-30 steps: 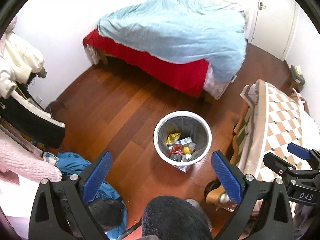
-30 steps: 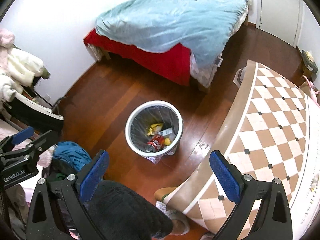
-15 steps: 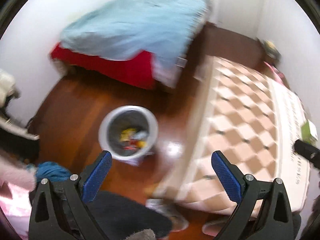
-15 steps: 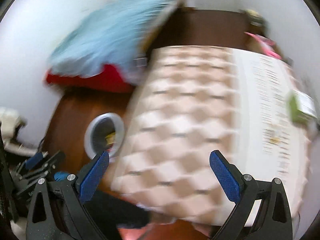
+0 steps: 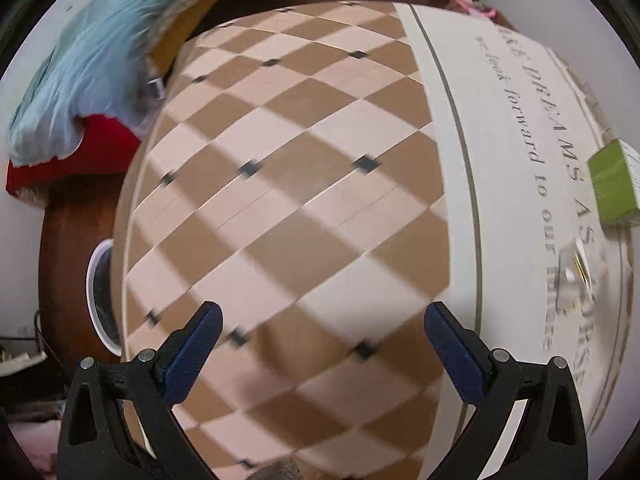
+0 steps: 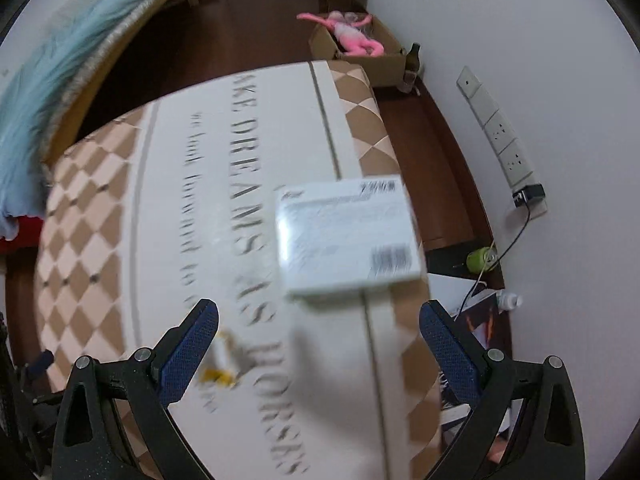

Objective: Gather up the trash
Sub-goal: 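Grasp the white wrapper with the left tool while the right tool grasps the green medicine box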

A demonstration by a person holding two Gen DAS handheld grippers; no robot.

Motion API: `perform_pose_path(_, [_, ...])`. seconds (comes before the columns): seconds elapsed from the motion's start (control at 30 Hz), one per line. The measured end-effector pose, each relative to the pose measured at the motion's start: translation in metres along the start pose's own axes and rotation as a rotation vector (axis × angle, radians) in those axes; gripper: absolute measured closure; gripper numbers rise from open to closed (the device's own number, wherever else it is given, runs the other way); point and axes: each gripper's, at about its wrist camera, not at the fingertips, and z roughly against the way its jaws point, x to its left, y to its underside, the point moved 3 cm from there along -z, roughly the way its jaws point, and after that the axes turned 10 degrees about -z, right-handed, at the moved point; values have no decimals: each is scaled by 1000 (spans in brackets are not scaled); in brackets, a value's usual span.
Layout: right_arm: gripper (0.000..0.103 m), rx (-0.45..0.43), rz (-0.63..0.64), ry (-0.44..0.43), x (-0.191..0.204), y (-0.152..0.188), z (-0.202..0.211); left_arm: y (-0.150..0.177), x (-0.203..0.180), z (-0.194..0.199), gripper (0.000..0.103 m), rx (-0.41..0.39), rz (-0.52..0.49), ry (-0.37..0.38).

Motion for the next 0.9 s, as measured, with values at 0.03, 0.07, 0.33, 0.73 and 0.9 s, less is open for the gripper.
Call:
perform_pose_path(0.03, [1, 8, 9, 9, 0, -6, -6, -6, -3, -4, 0, 12, -8, -8])
perform_pose_path(0.07, [1, 15, 16, 21, -1, -12, -10, -12, -5, -7, 0, 21, -9, -9])
perform_pose_path(0.33, [2, 111, 54, 43, 4, -30, -63, -27, -21, -18, 0, 49, -33, -11])
perform_pose_path(0.73, [14, 51, -34, -50, -55, 31, -29, -19, -95, 42, 1, -74, -82, 218])
perform_pose_path(0.9, [14, 54, -105, -46, -88, 54, -25, -22, -147, 36, 13, -87, -163, 268])
